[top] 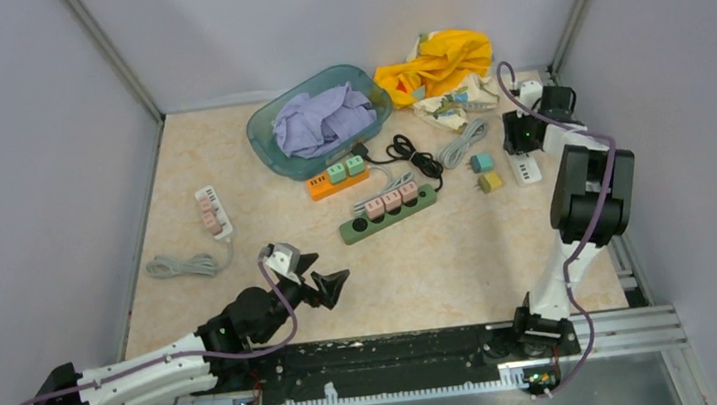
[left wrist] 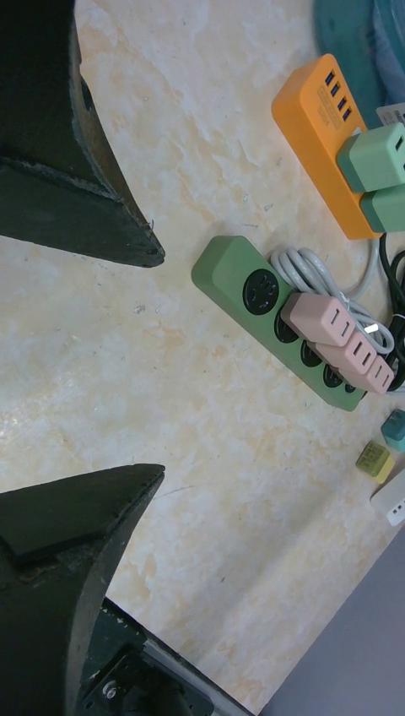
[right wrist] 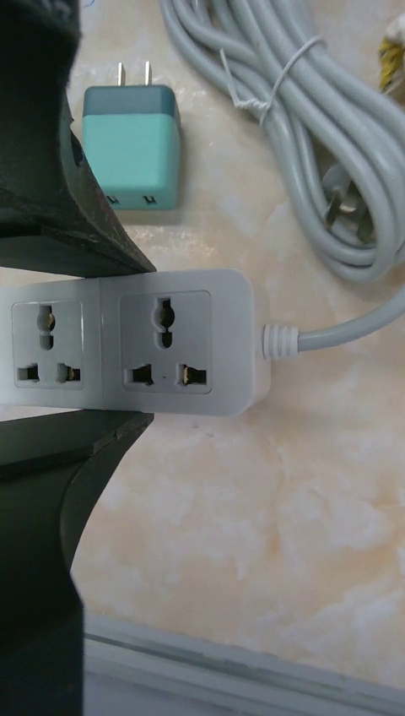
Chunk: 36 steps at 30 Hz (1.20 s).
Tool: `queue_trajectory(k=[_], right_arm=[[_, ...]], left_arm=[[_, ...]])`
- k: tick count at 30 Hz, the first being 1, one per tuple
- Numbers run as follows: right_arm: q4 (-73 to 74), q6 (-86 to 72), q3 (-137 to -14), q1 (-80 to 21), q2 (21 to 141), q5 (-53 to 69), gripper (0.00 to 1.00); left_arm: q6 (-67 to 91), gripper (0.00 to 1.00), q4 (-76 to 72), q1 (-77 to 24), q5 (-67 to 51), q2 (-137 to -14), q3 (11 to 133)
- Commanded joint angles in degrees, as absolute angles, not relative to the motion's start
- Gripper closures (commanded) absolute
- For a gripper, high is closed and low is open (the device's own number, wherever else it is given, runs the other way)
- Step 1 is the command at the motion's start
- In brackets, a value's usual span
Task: Pull the plug off the socket
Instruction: Place the socket at the center of the board.
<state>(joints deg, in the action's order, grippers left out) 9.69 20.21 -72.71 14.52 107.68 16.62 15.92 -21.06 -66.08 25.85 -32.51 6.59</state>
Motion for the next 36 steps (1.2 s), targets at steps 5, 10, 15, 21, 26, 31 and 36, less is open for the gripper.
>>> queue_trajectory(k=[5,10,15,21,26,31,36], right_arm=[[10.41,17.53,-76.22,14.81,109.99,11.73,0.81],[10.96,17.35,-76.39,14.86,109.73,12.03,0.42],[10.52,16.88,-75.96,14.86,106.85,13.4,0.22],[10.64,16.5,-75.61,14.9,101.9,16.06,0.19],[11.81,16.55,-75.56,14.9,96.27,20.42,0.19],[14.59,17.07,-74.96,14.85,88.3,29.72,0.2],[16.34,16.44,-71.7,14.85,79.98,46.28,0.2]], left_arm=[[16.89,0.08,-23.2,-65.83,24.7,-32.08,5.79],[16.86,0.08,-22.79,-65.8,24.09,-31.92,5.88],[16.65,0.08,-22.26,-65.81,23.4,-31.9,6.33],[15.57,0.07,-21.34,-65.78,22.85,-32.23,7.38],[14.67,0.07,-20.79,-65.83,22.68,-32.9,8.44],[13.46,0.07,-20.81,-65.8,22.49,-34.23,9.36],[10.6,0.06,-20.79,-65.76,22.01,-36.35,10.84]])
